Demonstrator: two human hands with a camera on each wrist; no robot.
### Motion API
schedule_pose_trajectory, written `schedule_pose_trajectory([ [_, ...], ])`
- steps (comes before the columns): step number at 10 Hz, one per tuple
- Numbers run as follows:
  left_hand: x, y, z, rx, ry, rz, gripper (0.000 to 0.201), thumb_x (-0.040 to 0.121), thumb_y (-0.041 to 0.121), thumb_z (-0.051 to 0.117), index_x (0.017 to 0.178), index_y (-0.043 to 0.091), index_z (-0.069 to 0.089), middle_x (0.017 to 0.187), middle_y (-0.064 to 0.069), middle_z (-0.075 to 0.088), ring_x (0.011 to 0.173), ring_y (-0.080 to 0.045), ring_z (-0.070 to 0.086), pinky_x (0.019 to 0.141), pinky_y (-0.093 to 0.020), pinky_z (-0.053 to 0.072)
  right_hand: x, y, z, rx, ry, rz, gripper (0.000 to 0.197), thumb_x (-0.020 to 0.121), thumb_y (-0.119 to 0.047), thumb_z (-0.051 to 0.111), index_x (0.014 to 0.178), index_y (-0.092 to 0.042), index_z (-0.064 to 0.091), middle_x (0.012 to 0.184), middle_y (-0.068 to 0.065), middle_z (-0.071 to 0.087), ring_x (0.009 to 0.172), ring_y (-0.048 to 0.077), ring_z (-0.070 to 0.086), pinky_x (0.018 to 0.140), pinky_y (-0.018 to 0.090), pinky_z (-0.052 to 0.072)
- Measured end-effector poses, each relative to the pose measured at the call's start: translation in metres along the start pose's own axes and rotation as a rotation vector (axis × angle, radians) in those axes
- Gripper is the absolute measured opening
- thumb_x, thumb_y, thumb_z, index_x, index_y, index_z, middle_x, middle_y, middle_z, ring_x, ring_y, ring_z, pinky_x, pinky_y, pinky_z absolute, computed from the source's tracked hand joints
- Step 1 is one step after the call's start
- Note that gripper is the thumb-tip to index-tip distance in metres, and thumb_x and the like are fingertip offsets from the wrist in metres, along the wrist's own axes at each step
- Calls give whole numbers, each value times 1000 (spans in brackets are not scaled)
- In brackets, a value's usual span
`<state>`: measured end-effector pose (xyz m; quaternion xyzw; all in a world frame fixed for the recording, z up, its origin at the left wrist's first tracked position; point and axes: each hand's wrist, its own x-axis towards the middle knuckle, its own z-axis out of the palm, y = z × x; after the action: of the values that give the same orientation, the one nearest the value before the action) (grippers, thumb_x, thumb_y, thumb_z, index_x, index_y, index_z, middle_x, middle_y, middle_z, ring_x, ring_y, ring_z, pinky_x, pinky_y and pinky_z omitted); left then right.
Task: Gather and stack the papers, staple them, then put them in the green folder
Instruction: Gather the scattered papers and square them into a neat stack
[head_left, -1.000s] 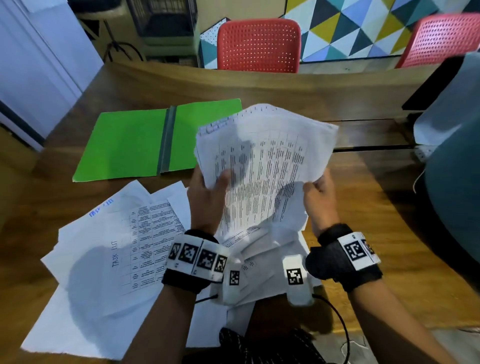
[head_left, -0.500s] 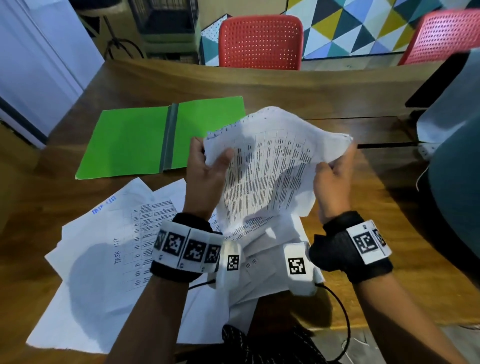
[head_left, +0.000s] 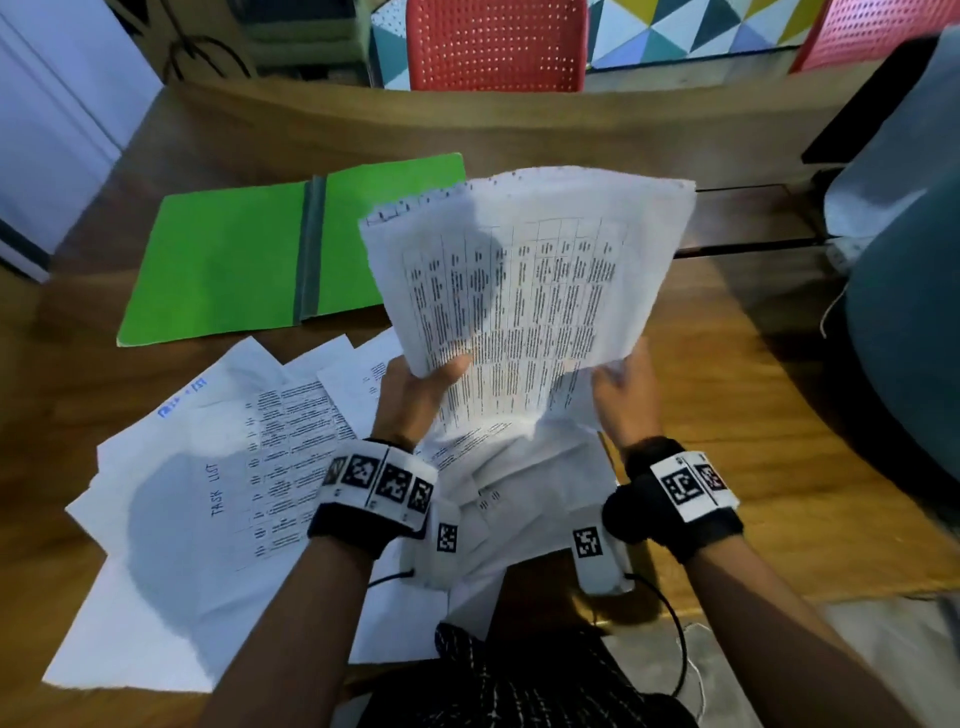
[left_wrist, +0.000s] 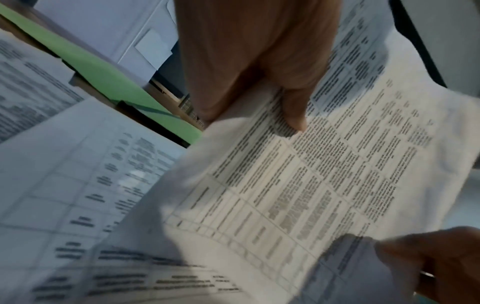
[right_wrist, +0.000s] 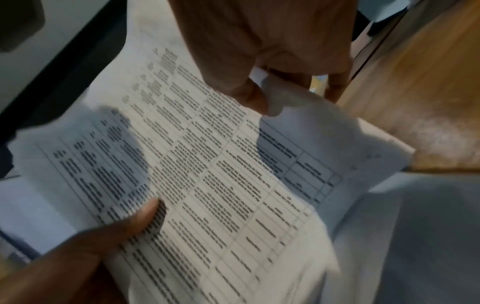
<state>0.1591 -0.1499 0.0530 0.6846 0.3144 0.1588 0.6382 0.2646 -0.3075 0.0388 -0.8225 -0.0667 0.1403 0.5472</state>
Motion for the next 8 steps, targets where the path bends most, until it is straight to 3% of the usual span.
schedule_pose_trajectory([
  [1, 14, 7, 19, 95, 9, -34, 38, 82, 17, 66, 118, 5, 59, 112, -11, 64, 102, -21, 60, 84, -29, 45, 12, -5, -24, -74, 134, -35, 23, 89, 6, 41, 89, -16, 41, 76, -8, 44, 71, 8, 44, 58, 0, 38],
  [2, 28, 8, 52, 64, -7, -84, 43, 87, 22, 60, 127, 5, 52, 120, -10, 61, 112, -23, 57, 99, -36, 45, 28, -2, -50, -234, 249, -29, 15, 88, 4, 42, 95, -7, 48, 91, 17, 54, 91, 23, 51, 80, 28, 44],
  [3, 45, -8, 86, 144, -84, -229, 41, 91, 15, 52, 131, 9, 49, 129, -12, 58, 119, -28, 55, 105, -43, 42, 36, 10, -77, -368, 307, 94, 27, 88, 4, 43, 113, 9, 50, 118, 31, 56, 112, 38, 52, 89, 38, 38],
  [4, 64, -42, 116, 276, -246, -304, 53, 82, 20, 52, 134, 17, 46, 137, -15, 53, 110, -27, 56, 104, -47, 43, 42, 20, -98, -481, 346, 193, 33, 88, 1, 45, 120, 7, 49, 127, 30, 53, 119, 42, 48, 96, 42, 40],
  [5, 57, -50, 143, 379, -326, -372, 52, 88, 10, 53, 137, 3, 40, 139, -22, 48, 96, -18, 41, 102, -45, 45, 47, 30, -105, -589, 354, 281, 37, 84, 1, 48, 120, 2, 49, 130, 27, 49, 121, 42, 46, 97, 47, 40],
  [6, 48, -57, 162, 484, -360, -343, 49, 92, 10, 52, 138, -2, 38, 142, -21, 44, 96, -14, 32, 87, -27, 40, 42, 41, -96, -790, 298, 241, 51, 78, 0, 50, 128, -4, 41, 138, 20, 39, 129, 36, 36, 103, 50, 30],
  [7, 44, -56, 177, 495, -402, -393, 45, 95, 9, 47, 138, -2, 39, 142, -20, 45, 95, -13, 33, 62, -20, 35, 36, 55, -74, -884, -14, 146, 62, 83, -5, 48, 140, -19, 29, 152, 8, 25, 139, 29, 25, 108, 54, 26],
  [8, 48, -63, 185, 478, -398, -409, 42, 94, 9, 48, 134, -5, 43, 138, -23, 49, 99, -19, 50, 70, -23, 47, 35, 69, -59, -859, -278, 242, 59, 91, -17, 43, 142, -36, 22, 159, -2, 7, 146, 26, 9, 112, 62, 20],
])
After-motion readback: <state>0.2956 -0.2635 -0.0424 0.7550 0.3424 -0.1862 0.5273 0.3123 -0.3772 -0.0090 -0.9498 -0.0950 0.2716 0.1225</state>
